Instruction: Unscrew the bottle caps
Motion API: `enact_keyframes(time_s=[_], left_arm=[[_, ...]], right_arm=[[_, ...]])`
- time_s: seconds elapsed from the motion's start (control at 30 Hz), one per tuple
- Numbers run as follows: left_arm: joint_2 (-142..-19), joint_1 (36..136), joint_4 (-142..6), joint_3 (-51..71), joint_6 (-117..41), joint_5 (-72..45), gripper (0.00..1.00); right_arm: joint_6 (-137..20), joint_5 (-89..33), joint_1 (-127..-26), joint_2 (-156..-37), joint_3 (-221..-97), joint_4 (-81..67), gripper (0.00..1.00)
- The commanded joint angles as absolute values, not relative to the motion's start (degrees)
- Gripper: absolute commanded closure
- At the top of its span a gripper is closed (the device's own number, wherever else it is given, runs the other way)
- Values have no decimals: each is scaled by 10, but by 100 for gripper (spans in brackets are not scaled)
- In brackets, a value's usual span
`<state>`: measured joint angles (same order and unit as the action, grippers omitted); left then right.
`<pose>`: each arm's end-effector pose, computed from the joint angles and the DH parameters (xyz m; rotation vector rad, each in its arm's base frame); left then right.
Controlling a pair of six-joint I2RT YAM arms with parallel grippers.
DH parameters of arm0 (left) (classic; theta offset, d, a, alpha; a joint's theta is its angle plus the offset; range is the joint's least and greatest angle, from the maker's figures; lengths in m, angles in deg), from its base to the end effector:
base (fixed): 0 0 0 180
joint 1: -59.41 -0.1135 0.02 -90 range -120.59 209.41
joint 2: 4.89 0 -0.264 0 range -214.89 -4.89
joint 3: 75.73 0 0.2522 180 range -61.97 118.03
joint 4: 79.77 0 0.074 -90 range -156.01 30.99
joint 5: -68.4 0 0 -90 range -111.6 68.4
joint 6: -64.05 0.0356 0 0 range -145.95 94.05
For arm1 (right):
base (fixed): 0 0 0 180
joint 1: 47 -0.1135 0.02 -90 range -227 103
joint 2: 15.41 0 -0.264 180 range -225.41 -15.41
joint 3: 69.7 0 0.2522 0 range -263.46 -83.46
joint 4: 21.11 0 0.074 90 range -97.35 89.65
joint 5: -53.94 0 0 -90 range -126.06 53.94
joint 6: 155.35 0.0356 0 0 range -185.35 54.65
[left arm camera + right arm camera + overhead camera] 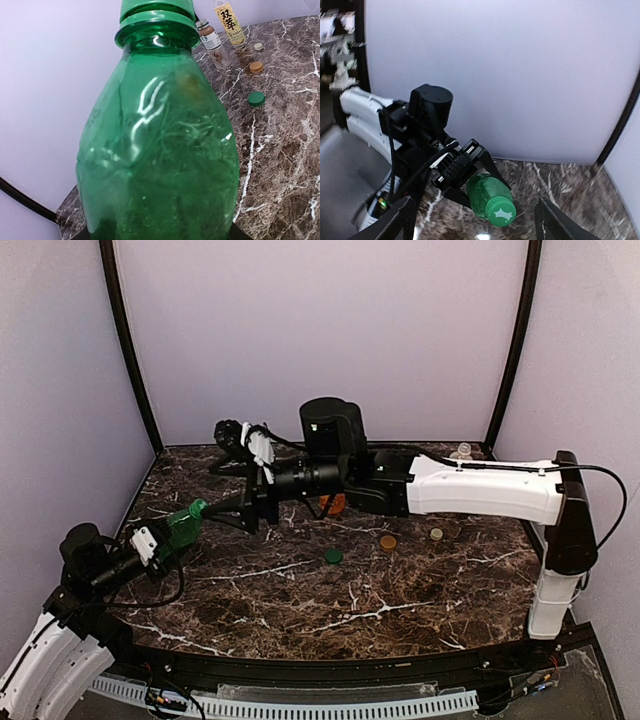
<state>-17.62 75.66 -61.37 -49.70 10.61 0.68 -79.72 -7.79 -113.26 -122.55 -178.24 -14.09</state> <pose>0.1061 -0.0450 0.2202 0.9862 1.3271 -0.0530 0.1677 0.4231 0.3616 -1.4226 1.0653 1.0795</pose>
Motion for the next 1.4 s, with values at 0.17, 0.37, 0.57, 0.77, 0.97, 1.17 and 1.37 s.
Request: enact_keyframes(time_s=[0.17,0.37,0.57,0.77,0.97,1.17,1.37], left_arm=[[-154,754,-641,-525,154,-49,82],[-149,754,-632,-527,159,-35,82],[-140,750,-623,-528,162,-26,82],[-134,742,-617,-526,162,-24,82],[-129,738,-616,-525,161,-21,82],[-128,736,-610,-525,160,-13,82],[-129,735,-563,-519,147,95,82]], right_arm=[[-290,-220,-1134,-1308,-1818,-218,20],[-272,-268,-1153,-1347,-1847,-206,19],[-270,-299,-1170,-1355,-1840,-208,28],[-282,-309,-1180,-1353,-1838,-214,47],[-279,-289,-1182,-1357,-1839,-211,78],[-340,-275,-1182,-1351,-1840,-202,100],[-631,-92,-1183,-1336,-1840,-156,100]])
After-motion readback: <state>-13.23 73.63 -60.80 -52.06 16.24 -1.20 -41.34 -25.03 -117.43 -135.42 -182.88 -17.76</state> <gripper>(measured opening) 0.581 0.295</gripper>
